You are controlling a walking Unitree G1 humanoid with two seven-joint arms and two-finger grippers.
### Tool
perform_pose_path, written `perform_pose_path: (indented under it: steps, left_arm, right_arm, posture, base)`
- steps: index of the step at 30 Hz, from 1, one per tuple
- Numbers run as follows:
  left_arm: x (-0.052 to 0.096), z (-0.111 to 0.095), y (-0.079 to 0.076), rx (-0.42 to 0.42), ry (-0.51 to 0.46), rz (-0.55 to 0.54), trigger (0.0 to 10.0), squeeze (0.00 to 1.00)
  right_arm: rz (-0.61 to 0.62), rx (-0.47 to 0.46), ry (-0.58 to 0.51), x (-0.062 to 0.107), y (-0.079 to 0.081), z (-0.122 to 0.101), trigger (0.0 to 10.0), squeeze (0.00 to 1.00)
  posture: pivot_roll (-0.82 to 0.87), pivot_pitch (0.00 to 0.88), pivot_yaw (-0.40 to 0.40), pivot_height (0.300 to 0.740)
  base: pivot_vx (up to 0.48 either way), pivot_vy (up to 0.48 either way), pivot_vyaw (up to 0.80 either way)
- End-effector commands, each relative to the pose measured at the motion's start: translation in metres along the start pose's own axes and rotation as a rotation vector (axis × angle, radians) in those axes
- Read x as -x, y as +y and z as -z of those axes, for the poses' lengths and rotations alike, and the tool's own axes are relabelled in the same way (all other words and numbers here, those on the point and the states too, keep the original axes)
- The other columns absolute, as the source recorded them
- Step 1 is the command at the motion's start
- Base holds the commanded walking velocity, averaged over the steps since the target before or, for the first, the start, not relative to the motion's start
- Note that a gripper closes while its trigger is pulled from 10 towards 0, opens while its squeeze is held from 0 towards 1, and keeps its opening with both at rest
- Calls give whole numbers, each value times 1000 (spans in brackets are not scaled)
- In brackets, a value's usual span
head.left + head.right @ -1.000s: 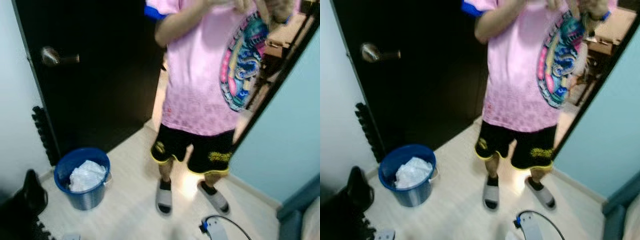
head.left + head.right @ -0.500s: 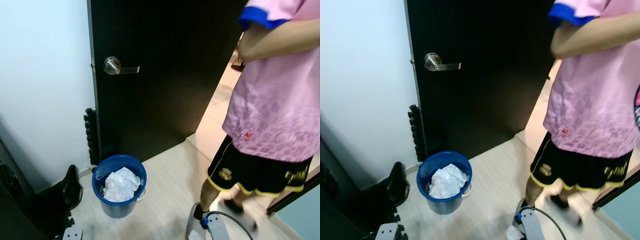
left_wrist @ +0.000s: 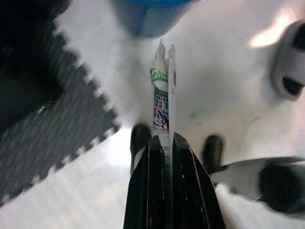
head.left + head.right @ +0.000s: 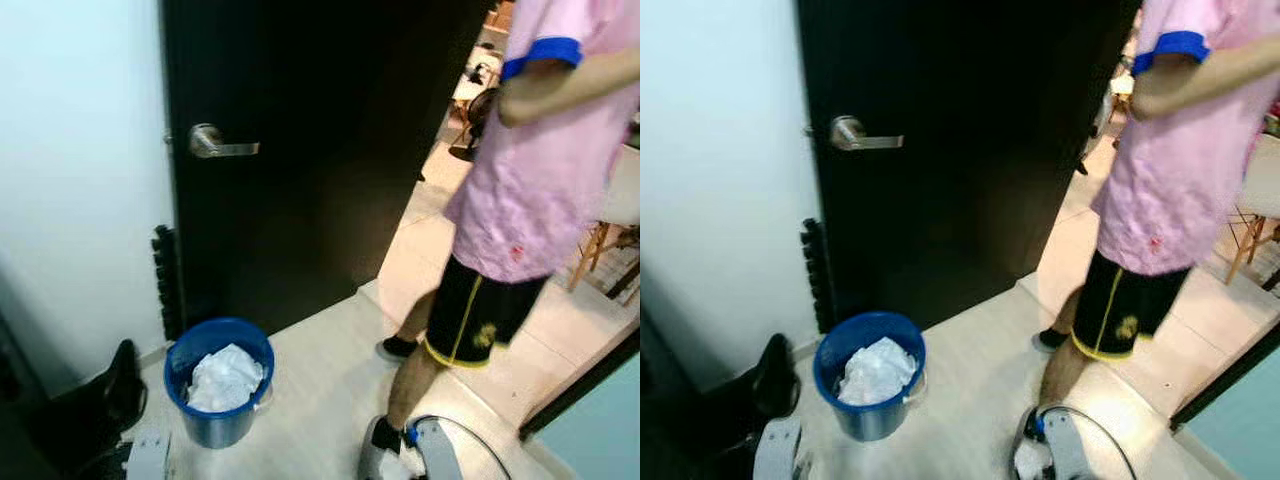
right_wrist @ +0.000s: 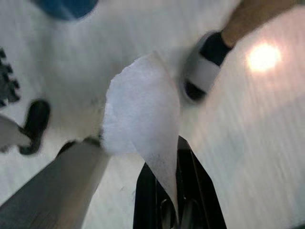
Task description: Clean up the room
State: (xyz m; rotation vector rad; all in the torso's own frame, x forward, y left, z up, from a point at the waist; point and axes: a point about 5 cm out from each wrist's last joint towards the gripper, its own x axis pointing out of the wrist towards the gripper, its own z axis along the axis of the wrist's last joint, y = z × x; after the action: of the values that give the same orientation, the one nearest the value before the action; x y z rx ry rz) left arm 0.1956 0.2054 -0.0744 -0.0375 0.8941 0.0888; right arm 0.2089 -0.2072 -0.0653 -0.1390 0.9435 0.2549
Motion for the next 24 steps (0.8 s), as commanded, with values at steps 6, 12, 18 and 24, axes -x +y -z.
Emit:
perform_pose_path:
  steps: [6,12,18,24]
  left_arm:
    - [-1,-12,-1,26,-66,9,10000,0]
    - [-3,-26,-1,32,-117,5,10000,0]
    - [-3,-35,-3,33,-155,11,10000,0]
    - [-4,-38,-9,14,-168,51,10000,0]
  right_arm:
    - [-68,66,-122,-4,7,-37,10000,0]
    - [-175,239,-225,-6,22,-79,10000,0]
    - [-242,339,-323,-4,36,-115,10000,0]
    - [-220,365,-356,-4,42,-131,10000,0]
  posture:
    - [54,0,-138,739]
    - [57,0,-140,739]
    - [64,0,-144,739]
    - [63,0,-142,739]
  base:
    - [168,0,0]
    - [409,0,524]
    - [433,0,788]
    - [436,0,465]
